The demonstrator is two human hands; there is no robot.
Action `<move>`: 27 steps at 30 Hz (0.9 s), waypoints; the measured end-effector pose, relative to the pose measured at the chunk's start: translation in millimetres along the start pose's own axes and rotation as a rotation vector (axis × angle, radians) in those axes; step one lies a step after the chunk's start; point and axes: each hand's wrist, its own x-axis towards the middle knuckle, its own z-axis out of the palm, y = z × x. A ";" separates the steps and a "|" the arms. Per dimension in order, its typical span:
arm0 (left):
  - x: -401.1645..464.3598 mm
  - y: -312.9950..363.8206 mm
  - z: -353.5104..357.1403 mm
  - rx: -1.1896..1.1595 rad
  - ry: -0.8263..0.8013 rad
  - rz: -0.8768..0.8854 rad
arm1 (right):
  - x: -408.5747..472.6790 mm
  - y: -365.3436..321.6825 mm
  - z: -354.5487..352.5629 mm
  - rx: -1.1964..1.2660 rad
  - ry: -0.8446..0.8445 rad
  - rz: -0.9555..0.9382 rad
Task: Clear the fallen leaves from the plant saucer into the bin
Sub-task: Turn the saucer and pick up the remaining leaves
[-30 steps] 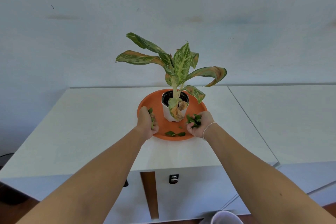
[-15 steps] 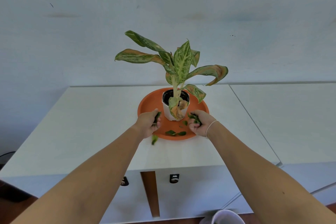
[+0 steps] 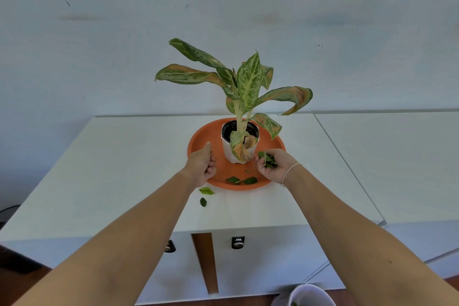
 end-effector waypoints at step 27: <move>4.8 -10.7 20.0 1.586 -0.156 0.384 | -20.2 4.2 15.3 -2.275 0.069 -0.416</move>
